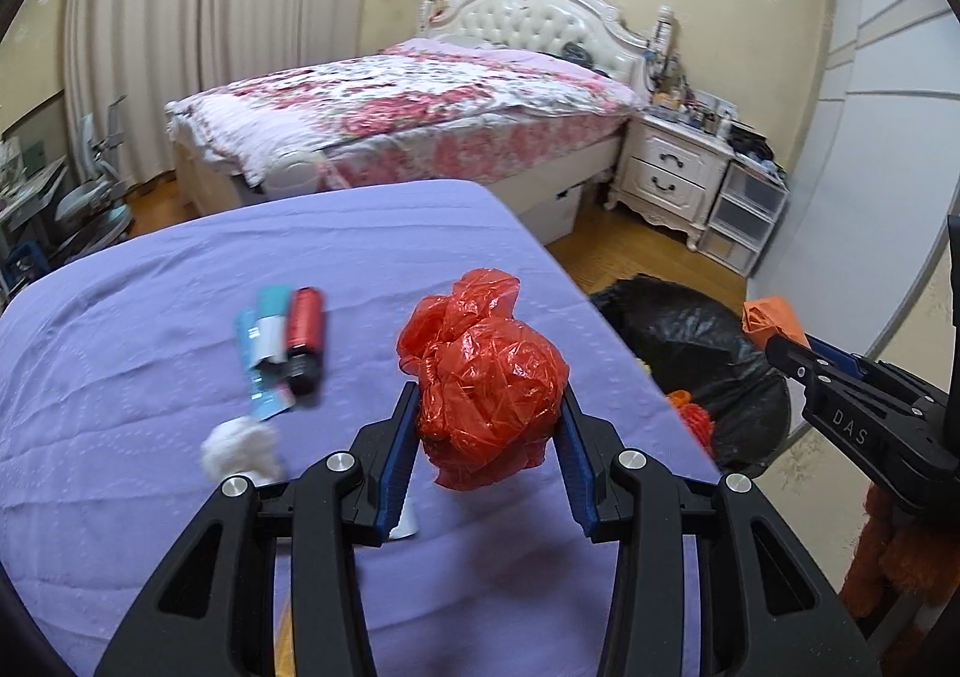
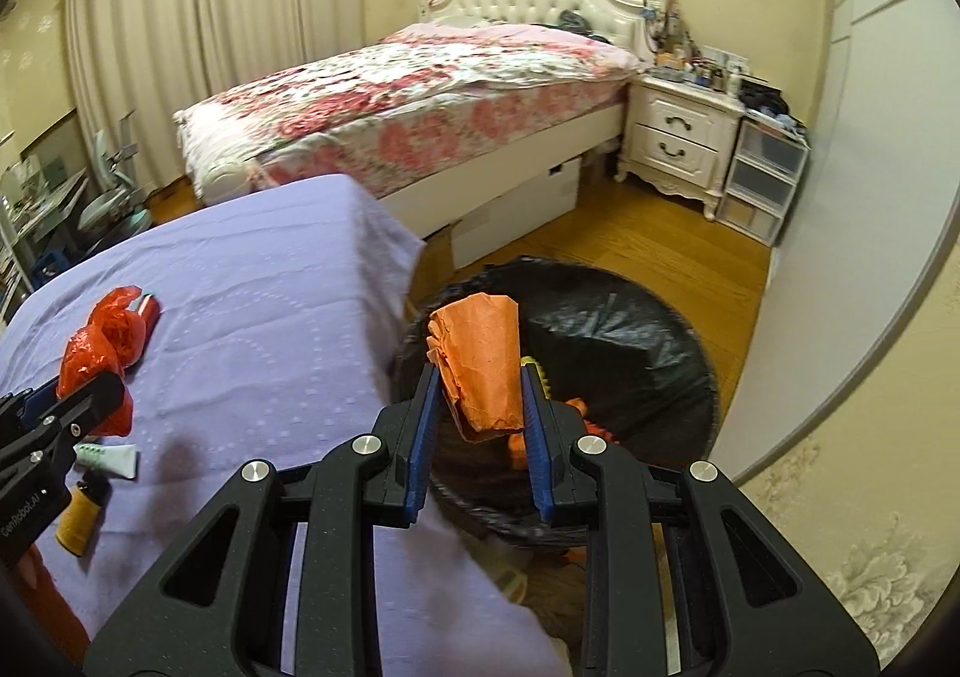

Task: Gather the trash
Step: 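Carry the red bag and orange cloth over the black bin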

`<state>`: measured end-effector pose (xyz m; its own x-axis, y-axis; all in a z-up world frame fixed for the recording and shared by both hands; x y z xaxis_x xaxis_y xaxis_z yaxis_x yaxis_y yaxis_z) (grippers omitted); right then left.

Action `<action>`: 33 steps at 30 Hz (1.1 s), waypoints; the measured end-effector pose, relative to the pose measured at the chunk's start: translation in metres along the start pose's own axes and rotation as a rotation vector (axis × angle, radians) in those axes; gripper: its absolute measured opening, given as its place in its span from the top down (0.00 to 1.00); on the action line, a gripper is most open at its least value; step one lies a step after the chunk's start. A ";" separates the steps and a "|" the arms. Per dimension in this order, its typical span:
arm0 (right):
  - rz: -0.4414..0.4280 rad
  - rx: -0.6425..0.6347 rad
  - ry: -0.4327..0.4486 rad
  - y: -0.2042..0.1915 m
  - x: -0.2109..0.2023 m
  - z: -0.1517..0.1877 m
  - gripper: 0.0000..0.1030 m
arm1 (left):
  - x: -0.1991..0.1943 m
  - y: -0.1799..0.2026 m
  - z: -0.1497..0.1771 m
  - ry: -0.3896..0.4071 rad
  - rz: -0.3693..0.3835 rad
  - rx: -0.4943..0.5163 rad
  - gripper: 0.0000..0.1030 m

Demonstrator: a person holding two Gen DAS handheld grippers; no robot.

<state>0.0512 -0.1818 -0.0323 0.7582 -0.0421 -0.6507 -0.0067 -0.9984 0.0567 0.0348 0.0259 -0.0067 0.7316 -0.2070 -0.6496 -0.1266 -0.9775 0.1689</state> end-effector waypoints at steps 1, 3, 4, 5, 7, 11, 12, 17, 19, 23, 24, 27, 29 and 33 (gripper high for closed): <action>0.006 0.007 0.000 0.004 0.001 0.000 0.75 | 0.005 0.008 -0.001 -0.004 0.006 0.012 0.58; 0.017 0.023 0.000 0.014 0.003 0.001 0.75 | 0.012 0.021 -0.003 -0.006 0.021 0.030 0.58; 0.022 0.030 0.000 0.019 0.005 0.001 0.75 | 0.018 0.029 -0.006 -0.009 0.027 0.040 0.58; 0.025 0.036 0.000 0.021 0.005 0.001 0.75 | 0.022 0.034 -0.008 -0.012 0.032 0.046 0.58; 0.033 0.048 0.001 0.028 0.008 0.001 0.75 | 0.030 0.044 -0.010 -0.017 0.042 0.057 0.58; 0.058 0.056 0.002 0.036 0.012 0.000 0.75 | 0.045 0.058 -0.012 -0.027 0.049 0.076 0.58; 0.064 0.059 0.003 0.039 0.013 0.000 0.75 | 0.049 0.059 -0.014 -0.029 0.050 0.079 0.58; 0.075 0.082 -0.001 0.049 0.021 -0.001 0.75 | 0.062 0.070 -0.016 -0.032 0.048 0.104 0.58; 0.080 0.091 -0.004 0.054 0.024 -0.001 0.75 | 0.068 0.074 -0.018 -0.034 0.047 0.113 0.58; 0.090 0.109 -0.010 0.058 0.031 -0.001 0.75 | 0.075 0.081 -0.019 -0.036 0.044 0.124 0.58; 0.093 0.110 -0.012 0.058 0.032 -0.002 0.75 | 0.077 0.082 -0.020 -0.037 0.043 0.127 0.58; 0.110 0.112 -0.020 0.061 0.037 -0.002 0.75 | 0.084 0.087 -0.021 -0.044 0.038 0.134 0.58; 0.113 0.118 -0.026 0.063 0.041 -0.002 0.75 | 0.089 0.091 -0.021 -0.048 0.032 0.143 0.58; 0.117 0.127 -0.037 0.065 0.047 -0.001 0.75 | 0.097 0.096 -0.020 -0.056 0.019 0.161 0.58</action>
<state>0.0867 -0.2485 -0.0581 0.7227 -0.1572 -0.6730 -0.1774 -0.9834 0.0392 0.1072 -0.0876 -0.0385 0.6903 -0.2229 -0.6883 -0.2487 -0.9665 0.0635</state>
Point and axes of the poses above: each gripper's, at about its wrist camera, not at the fingertips, and x roughly the way its jaws point, y to its right, z to its underside, the point moved 2 cm from there along x, roughly the way its jaws point, and after that the axes turned 6 degrees about -x, right-handed, at the moved point
